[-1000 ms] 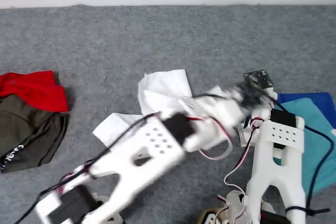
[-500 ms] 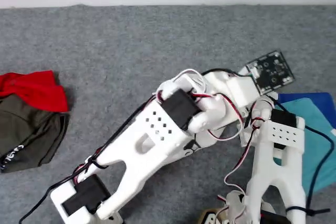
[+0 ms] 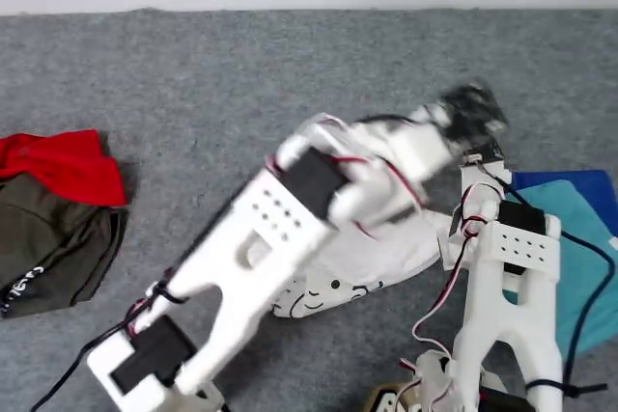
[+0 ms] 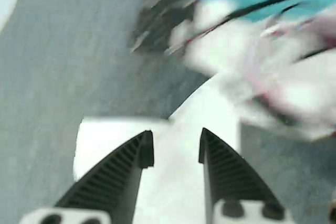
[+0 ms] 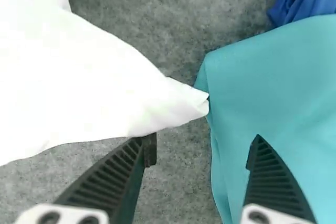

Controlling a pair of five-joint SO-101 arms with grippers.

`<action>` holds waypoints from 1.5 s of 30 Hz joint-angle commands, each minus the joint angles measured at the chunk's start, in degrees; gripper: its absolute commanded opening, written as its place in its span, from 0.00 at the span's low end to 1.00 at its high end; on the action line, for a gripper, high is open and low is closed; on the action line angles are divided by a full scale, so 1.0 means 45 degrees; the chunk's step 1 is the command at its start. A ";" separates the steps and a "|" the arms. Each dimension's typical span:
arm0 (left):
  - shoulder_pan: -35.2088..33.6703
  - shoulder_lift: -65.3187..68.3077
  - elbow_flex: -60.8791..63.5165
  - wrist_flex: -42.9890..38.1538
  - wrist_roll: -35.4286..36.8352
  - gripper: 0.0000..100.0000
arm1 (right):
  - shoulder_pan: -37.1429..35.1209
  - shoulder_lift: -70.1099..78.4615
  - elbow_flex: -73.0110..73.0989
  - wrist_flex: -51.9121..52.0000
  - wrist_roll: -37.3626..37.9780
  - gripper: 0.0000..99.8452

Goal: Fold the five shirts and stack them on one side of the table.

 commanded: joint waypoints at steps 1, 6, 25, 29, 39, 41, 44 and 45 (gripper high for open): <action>-0.1954 0.0234 0.0987 0.0957 -0.0117 0.15 | 0.0049 -0.0147 -0.0254 -0.0068 -0.0020 0.28; -0.4884 0.1465 0.3878 0.1192 -0.0117 0.14 | -0.2295 -0.0127 -0.1407 0.0303 0.0000 0.28; -1.0393 0.0195 0.4855 0.3907 -0.0078 0.09 | -1.2571 0.1866 -0.3556 0.0322 0.0781 0.28; -1.0432 -0.2051 0.4230 0.3907 -0.0098 0.09 | -1.3314 0.3194 -0.3692 -0.0029 0.0801 0.28; -1.0647 -0.5568 0.5558 0.3907 -0.0918 0.09 | -1.3470 0.5578 -0.3829 -0.0987 0.0781 0.28; -1.0530 -0.6056 0.6535 0.3888 -0.0918 0.09 | -1.3470 0.5812 -0.3829 -0.1221 0.0801 0.28; -1.0198 -0.6681 0.7648 0.3868 -0.0977 0.09 | -1.3451 0.6085 -0.3829 -0.1534 0.0821 0.21; -1.0042 -0.6838 0.7863 0.3868 -0.0977 0.09 | -1.3372 0.6164 -0.3829 -0.1553 0.0821 0.17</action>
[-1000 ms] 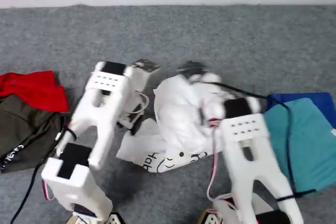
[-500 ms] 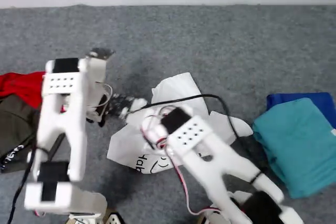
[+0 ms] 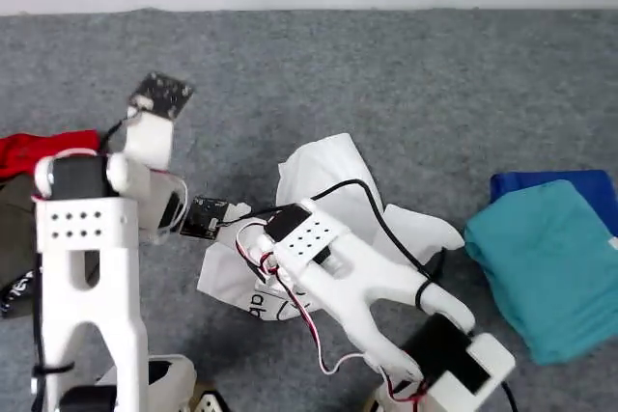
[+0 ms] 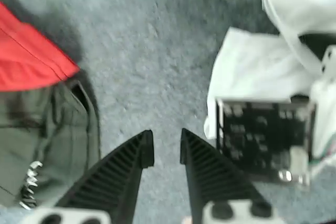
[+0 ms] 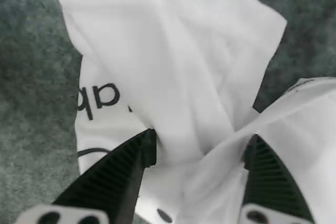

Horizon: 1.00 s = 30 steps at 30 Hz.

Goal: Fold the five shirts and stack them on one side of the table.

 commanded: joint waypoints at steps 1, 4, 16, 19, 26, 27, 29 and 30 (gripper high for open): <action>0.0664 -0.0899 0.0615 0.0215 -0.0254 0.09 | 0.0127 0.0107 -0.0254 -0.0283 -0.0059 0.12; 0.1426 -0.1172 0.0908 0.0215 -0.0254 0.09 | 0.0654 0.0107 -0.0254 -0.0361 -0.0059 0.00; 0.2344 -0.1231 0.2217 -0.0488 -0.0274 0.09 | 0.2979 -0.2354 -0.2129 -0.0225 -0.0098 0.01; 0.2344 -0.1231 0.2217 -0.0488 -0.0274 0.09 | 0.2569 -0.3800 -0.2696 -0.0264 -0.0078 0.01; 0.2344 -0.1231 0.2217 -0.0488 -0.0274 0.09 | 0.3292 -0.5617 -0.2501 -0.1670 -0.0156 0.01; 0.2344 -0.1231 0.2217 -0.0488 -0.0274 0.09 | 0.3546 -0.5617 -0.2266 -0.1963 -0.0156 0.01; 0.2344 -0.1231 0.2217 -0.0488 -0.0274 0.09 | 0.4034 -0.5558 -0.1621 -0.2471 -0.0313 0.02; 0.2344 -0.1231 0.2217 -0.0488 -0.0274 0.09 | 0.4288 -0.5460 -0.1309 -0.2745 -0.0527 0.03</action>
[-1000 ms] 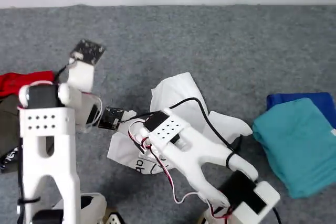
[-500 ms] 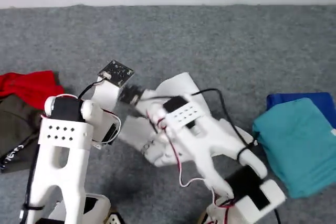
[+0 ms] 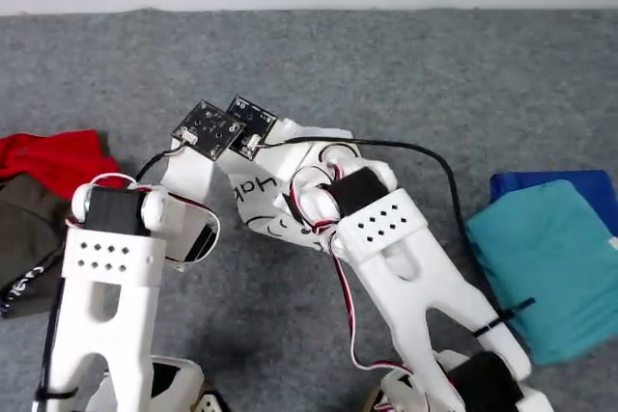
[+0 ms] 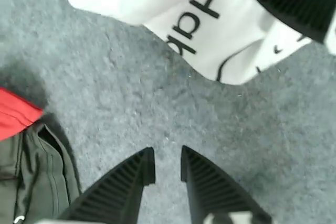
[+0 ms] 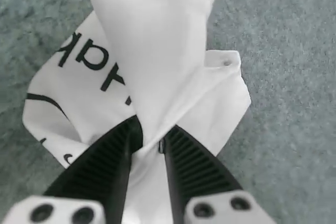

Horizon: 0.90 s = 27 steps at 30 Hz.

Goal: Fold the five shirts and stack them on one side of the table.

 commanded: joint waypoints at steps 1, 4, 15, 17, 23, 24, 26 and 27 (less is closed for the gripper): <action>0.0039 0.0039 0.0264 0.0059 -0.0117 0.09 | 0.1319 -0.1221 0.0332 -0.1377 -0.0821 0.05; 0.0039 0.0039 0.0264 0.0059 -0.0117 0.09 | 0.2393 -0.0518 0.0762 -0.1690 -0.1328 0.21; 0.0039 0.0039 0.0264 0.0059 -0.0117 0.09 | 0.4503 0.1788 -0.0410 -0.0615 -0.2110 0.30; 0.0039 0.0059 0.0264 0.0059 -0.0117 0.09 | 0.4249 0.1709 -0.0430 -0.0029 -0.1895 0.30; 0.0020 0.0059 0.0264 0.0059 -0.0117 0.09 | 0.3683 0.1690 -0.1309 0.2315 -0.1817 0.30; 0.0020 0.0078 0.0264 0.0059 -0.0117 0.09 | 0.3526 0.1690 -0.1563 0.2862 -0.1817 0.30; 0.0020 0.0098 0.0264 0.0059 -0.0117 0.09 | 0.3155 0.1690 -0.2090 0.3643 -0.1817 0.30; 0.0020 0.0098 0.0264 0.0059 -0.0117 0.09 | 0.2999 0.1709 -0.2305 0.3858 -0.1817 0.30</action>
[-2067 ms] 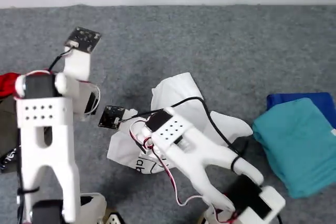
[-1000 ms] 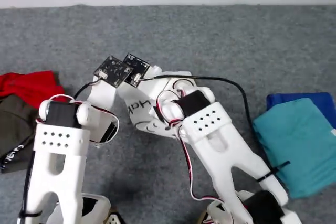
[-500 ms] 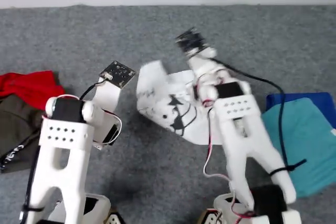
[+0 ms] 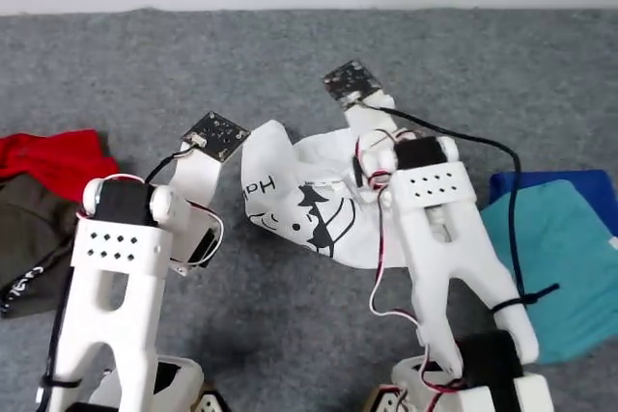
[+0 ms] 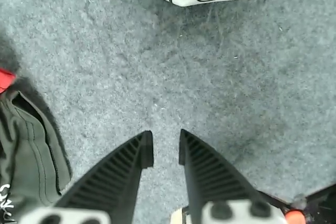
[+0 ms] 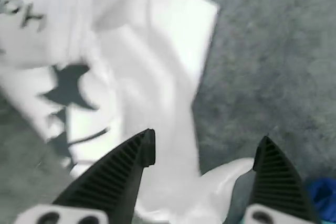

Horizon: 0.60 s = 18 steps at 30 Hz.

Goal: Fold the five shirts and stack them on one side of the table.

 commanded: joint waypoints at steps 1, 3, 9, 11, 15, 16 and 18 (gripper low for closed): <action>0.0098 -0.0137 -0.0049 -0.0098 -0.0059 0.09 | -0.0557 -0.0068 -0.1074 0.0947 0.0098 0.30; 0.0059 -0.0137 -0.0049 -0.0098 -0.0059 0.09 | -0.0772 0.0049 -0.1016 0.0967 0.0098 0.30; 0.0078 -0.0137 -0.0049 -0.0098 -0.0059 0.09 | -0.0440 0.0850 0.0586 -0.1143 0.0098 0.30; 0.0039 -0.0137 -0.0049 -0.0098 -0.0059 0.09 | -0.0107 0.1377 0.1055 -0.2198 0.0098 0.30; 0.0059 -0.0137 -0.0049 -0.0098 -0.0059 0.09 | 0.0889 0.2549 0.1133 -0.4190 0.0098 0.22; 0.0078 -0.0176 -0.0068 -0.0098 -0.0059 0.09 | 0.1182 0.2764 0.1133 -0.4659 0.0098 0.17; 0.0137 -0.0234 -0.0518 -0.0117 -0.0059 0.09 | 0.1846 0.3038 0.1035 -0.5148 0.0098 0.07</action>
